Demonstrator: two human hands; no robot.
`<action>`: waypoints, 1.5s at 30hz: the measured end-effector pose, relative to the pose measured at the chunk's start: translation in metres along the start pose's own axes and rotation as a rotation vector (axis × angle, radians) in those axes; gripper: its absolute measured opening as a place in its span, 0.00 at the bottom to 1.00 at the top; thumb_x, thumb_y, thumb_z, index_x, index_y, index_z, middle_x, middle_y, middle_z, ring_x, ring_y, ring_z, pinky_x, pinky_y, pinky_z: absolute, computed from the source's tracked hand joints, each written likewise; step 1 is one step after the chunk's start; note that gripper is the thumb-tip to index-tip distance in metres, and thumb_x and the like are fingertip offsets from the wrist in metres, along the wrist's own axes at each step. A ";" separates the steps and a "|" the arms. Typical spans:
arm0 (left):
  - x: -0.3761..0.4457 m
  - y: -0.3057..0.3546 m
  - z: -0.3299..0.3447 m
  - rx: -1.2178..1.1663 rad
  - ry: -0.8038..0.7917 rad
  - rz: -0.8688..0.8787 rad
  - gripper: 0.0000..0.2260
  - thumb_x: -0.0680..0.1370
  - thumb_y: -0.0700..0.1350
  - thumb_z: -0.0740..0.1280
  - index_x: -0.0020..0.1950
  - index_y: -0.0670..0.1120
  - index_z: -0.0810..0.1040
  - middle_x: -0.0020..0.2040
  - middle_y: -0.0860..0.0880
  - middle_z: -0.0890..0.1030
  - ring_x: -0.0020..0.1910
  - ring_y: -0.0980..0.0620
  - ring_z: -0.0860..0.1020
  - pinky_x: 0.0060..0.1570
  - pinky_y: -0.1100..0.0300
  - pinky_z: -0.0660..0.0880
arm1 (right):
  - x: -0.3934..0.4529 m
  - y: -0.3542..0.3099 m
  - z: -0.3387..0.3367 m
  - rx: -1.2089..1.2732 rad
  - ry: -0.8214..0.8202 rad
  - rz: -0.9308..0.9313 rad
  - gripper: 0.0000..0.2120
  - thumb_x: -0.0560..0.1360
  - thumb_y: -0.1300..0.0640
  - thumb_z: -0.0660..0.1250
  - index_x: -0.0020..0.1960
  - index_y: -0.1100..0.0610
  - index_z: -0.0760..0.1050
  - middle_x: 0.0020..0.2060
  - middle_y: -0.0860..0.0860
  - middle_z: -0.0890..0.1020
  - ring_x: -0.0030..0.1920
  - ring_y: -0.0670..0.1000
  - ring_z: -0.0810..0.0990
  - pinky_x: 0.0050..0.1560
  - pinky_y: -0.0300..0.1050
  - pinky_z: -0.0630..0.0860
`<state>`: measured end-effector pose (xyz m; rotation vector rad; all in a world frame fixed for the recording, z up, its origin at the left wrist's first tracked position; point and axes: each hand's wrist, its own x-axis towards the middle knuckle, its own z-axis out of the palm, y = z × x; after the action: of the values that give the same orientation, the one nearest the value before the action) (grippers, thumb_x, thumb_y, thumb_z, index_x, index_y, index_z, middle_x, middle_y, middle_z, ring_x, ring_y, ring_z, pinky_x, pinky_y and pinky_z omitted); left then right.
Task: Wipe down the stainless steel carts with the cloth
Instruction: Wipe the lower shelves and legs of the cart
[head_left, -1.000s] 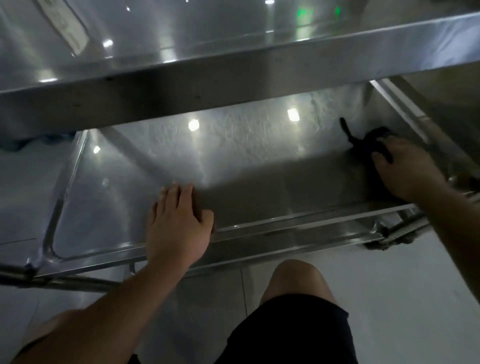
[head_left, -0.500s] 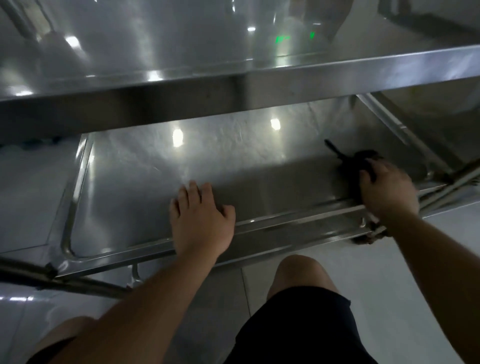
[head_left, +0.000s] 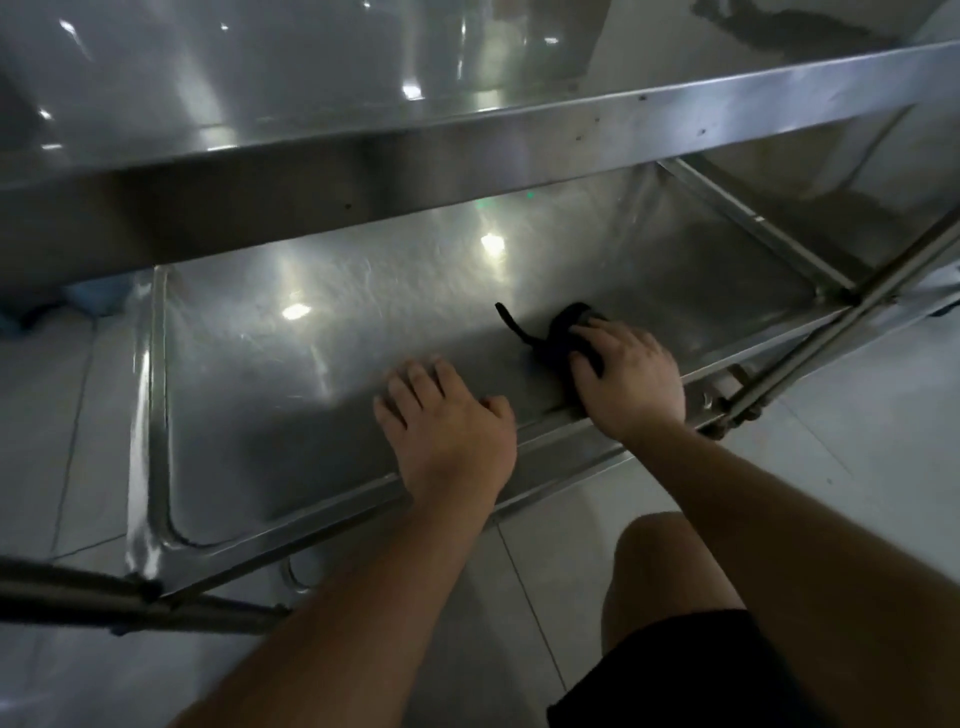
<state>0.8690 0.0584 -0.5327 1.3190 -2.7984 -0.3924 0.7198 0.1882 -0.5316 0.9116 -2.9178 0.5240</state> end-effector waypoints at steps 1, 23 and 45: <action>0.000 -0.001 0.001 0.007 -0.006 0.006 0.34 0.82 0.58 0.51 0.86 0.43 0.55 0.85 0.37 0.53 0.84 0.35 0.50 0.80 0.34 0.47 | 0.000 0.000 -0.001 0.000 -0.003 0.002 0.22 0.83 0.42 0.58 0.75 0.41 0.73 0.75 0.43 0.74 0.77 0.52 0.68 0.78 0.55 0.62; 0.005 -0.009 0.009 0.089 0.074 0.023 0.37 0.81 0.64 0.50 0.86 0.48 0.54 0.87 0.44 0.54 0.85 0.38 0.51 0.80 0.37 0.50 | 0.129 0.244 -0.059 -0.092 -0.053 0.286 0.20 0.84 0.40 0.56 0.73 0.47 0.69 0.54 0.59 0.81 0.50 0.63 0.81 0.47 0.56 0.79; -0.019 -0.009 0.004 -0.088 0.207 0.245 0.23 0.80 0.54 0.64 0.73 0.48 0.75 0.80 0.46 0.68 0.81 0.44 0.62 0.77 0.44 0.61 | -0.036 0.046 -0.013 0.004 0.108 -0.591 0.23 0.83 0.40 0.60 0.64 0.55 0.82 0.54 0.55 0.84 0.51 0.63 0.79 0.55 0.61 0.76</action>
<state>0.8875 0.0687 -0.5368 0.9255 -2.6895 -0.3426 0.7233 0.2481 -0.5383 1.5963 -2.3737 0.5068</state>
